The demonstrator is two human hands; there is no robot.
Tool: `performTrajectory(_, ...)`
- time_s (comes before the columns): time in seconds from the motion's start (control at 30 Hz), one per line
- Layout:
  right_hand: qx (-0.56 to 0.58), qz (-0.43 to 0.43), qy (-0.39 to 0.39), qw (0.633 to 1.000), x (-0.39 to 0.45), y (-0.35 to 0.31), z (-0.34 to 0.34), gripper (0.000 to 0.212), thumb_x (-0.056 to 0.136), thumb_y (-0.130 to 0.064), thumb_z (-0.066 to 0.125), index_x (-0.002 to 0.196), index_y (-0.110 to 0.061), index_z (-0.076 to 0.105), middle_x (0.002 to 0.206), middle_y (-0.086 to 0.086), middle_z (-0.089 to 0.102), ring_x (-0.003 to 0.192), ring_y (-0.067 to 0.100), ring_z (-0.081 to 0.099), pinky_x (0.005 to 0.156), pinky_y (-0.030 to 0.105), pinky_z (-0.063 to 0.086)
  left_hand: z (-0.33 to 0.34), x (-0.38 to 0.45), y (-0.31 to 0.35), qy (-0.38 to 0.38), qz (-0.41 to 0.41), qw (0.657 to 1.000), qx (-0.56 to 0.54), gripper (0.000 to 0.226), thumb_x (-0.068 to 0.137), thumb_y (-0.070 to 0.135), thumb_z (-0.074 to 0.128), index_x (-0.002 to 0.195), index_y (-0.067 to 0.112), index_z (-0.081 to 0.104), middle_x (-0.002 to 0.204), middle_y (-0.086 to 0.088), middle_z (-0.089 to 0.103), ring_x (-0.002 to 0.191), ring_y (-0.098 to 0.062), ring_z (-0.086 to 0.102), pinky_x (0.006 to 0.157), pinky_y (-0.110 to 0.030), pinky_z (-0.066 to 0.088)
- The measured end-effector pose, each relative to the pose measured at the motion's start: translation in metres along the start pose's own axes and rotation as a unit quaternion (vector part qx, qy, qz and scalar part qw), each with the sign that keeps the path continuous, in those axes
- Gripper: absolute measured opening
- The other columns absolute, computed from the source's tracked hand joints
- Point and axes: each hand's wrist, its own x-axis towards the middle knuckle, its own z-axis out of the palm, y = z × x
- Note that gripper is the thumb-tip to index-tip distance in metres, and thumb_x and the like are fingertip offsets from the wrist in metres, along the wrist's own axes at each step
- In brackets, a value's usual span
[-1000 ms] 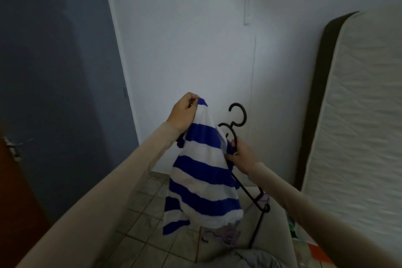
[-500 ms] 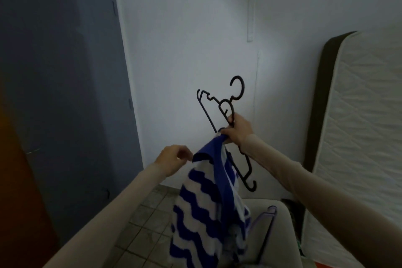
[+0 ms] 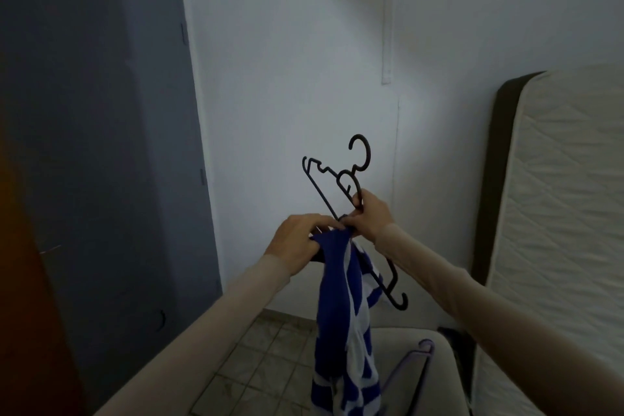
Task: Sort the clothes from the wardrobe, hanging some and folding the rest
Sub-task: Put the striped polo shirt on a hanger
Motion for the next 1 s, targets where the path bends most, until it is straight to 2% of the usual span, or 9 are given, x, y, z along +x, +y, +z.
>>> performTrajectory(0.07, 0.021, 0.027, -0.014, 0.999, 0.0, 0.004, -0.002, 0.039, 0.077, 0.003, 0.067, 0.073, -0.017, 0.034, 0.087, 0.018, 0.055, 0.078, 0.027, 0.057, 0.075, 0.042, 0.057, -0.004, 0.006, 0.006, 0.034, 0.057, 0.983, 0.173, 0.03, 0.082, 0.006, 0.059, 0.105, 0.02, 0.071, 0.098, 0.0, 0.07, 0.084, -0.015, 0.059, 0.075, -0.017, 0.037)
performTrajectory(0.17, 0.049, 0.056, -0.038, 0.997, -0.002, 0.007, -0.004, 0.034, 0.082, 0.002, 0.061, 0.075, -0.015, 0.033, 0.082, 0.012, 0.049, 0.075, 0.027, 0.056, 0.07, 0.037, 0.056, -0.005, 0.015, 0.017, 0.039, 0.081, 0.943, 0.32, 0.02, 0.086, 0.026, 0.056, 0.101, 0.021, 0.067, 0.095, 0.003, 0.069, 0.083, -0.017, 0.059, 0.081, -0.022, 0.032)
performTrajectory(0.23, 0.059, 0.06, -0.063, 0.994, -0.006, 0.007, -0.005, 0.029, 0.084, -0.002, 0.059, 0.079, -0.015, 0.034, 0.088, 0.012, 0.052, 0.077, 0.023, 0.058, 0.065, 0.031, 0.055, -0.004, 0.023, 0.021, 0.035, 0.04, 0.926, 0.373, 0.022, 0.086, 0.036, 0.053, 0.093, 0.019, 0.066, 0.091, 0.002, 0.068, 0.082, -0.018, 0.059, 0.082, -0.026, 0.035)
performTrajectory(0.37, 0.09, 0.068, -0.106, 0.988, -0.018, 0.005, -0.007, 0.03, 0.082, -0.011, 0.065, 0.091, -0.013, 0.037, 0.104, 0.014, 0.059, 0.096, 0.022, 0.062, 0.071, 0.033, 0.056, -0.007, 0.039, 0.023, 0.068, -0.073, 0.898, 0.428, 0.032, 0.087, 0.047, 0.05, 0.076, 0.017, 0.059, 0.082, -0.001, 0.066, 0.076, -0.019, 0.058, 0.073, -0.028, 0.03)
performTrajectory(0.57, 0.1, 0.073, -0.172, 0.977, -0.025, 0.004, -0.006, 0.03, 0.085, -0.033, 0.066, 0.087, -0.017, 0.041, 0.094, 0.002, 0.059, 0.092, 0.018, 0.061, 0.075, 0.036, 0.053, -0.012, 0.054, 0.017, 0.063, -0.177, 0.917, 0.353, 0.037, 0.093, 0.04, 0.044, 0.09, 0.01, 0.065, 0.095, -0.006, 0.066, 0.085, -0.023, 0.06, 0.067, -0.027, 0.034)
performTrajectory(0.67, 0.14, 0.058, -0.099, 0.984, -0.024, 0.006, -0.001, 0.029, 0.099, -0.039, 0.036, 0.104, -0.013, 0.049, 0.086, 0.005, 0.062, 0.074, 0.017, 0.061, 0.064, 0.026, 0.049, -0.016, 0.057, 0.007, 0.027, -0.21, 0.922, 0.325, 0.038, 0.098, 0.037, 0.037, 0.104, 0.011, 0.063, 0.108, -0.008, 0.064, 0.096, -0.025, 0.06, 0.067, -0.026, 0.037)
performTrajectory(0.8, 0.166, -0.018, 0.018, 0.986, -0.019, 0.005, -0.002, 0.029, 0.103, -0.026, 0.027, 0.088, -0.015, 0.048, 0.083, 0.007, 0.067, 0.059, 0.017, 0.058, 0.057, 0.017, 0.042, -0.025, 0.055, -0.01, 0.019, -0.222, 0.927, 0.302, 0.028, 0.098, 0.022, 0.04, 0.113, 0.013, 0.062, 0.119, -0.01, 0.056, 0.106, -0.026, 0.055, 0.073, -0.029, 0.041)
performTrajectory(0.87, 0.177, -0.042, 0.022, 0.983, -0.018, 0.002, -0.002, 0.021, 0.103, -0.02, 0.025, 0.096, -0.013, 0.044, 0.085, 0.006, 0.067, 0.063, 0.018, 0.058, 0.066, 0.02, 0.043, -0.028, 0.051, -0.018, 0.026, -0.235, 0.931, 0.278, 0.026, 0.097, 0.015, 0.042, 0.107, 0.009, 0.065, 0.116, -0.012, 0.057, 0.096, -0.024, 0.055, 0.069, -0.029, 0.041)
performTrajectory(1.0, 0.22, -0.046, 0.031, 0.974, -0.015, -0.004, 0.006, 0.021, 0.102, -0.006, 0.023, 0.094, -0.02, 0.036, 0.092, 0.006, 0.064, 0.071, 0.014, 0.057, 0.068, 0.018, 0.043, -0.031, 0.049, -0.032, 0.043, -0.295, 0.936, 0.187, 0.032, 0.093, 0.0, 0.038, 0.067, 0.011, 0.05, 0.096, -0.012, 0.059, 0.079, -0.021, 0.05, 0.067, -0.026, 0.041)
